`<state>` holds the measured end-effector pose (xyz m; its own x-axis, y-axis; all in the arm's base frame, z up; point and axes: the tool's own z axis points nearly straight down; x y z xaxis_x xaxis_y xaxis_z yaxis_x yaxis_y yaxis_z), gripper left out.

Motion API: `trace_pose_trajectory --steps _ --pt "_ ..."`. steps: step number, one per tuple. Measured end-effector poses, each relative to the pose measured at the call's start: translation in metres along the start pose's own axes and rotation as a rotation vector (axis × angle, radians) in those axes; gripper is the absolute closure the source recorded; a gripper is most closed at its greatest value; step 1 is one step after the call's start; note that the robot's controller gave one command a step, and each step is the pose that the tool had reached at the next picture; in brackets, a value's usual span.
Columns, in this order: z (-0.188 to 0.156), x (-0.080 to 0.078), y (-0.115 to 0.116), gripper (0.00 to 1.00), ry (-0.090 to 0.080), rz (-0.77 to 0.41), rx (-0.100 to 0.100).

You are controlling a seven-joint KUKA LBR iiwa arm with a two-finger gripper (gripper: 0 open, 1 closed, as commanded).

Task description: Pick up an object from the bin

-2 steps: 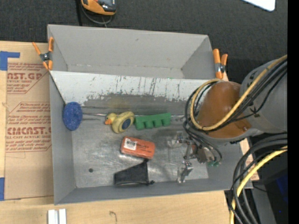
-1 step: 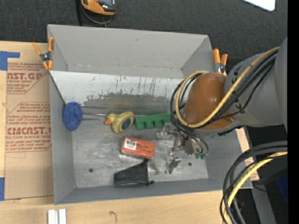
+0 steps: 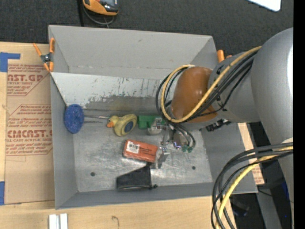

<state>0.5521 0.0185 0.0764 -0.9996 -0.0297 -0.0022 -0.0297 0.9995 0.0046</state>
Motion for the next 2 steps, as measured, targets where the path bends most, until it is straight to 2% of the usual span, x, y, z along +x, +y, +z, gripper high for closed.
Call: trace_pose_trajectory --steps 1,2 --pt "-0.0015 0.0550 0.0649 1.00 0.004 -0.278 0.003" --pt "-0.0015 0.0550 0.0647 1.00 0.004 -0.278 0.003"
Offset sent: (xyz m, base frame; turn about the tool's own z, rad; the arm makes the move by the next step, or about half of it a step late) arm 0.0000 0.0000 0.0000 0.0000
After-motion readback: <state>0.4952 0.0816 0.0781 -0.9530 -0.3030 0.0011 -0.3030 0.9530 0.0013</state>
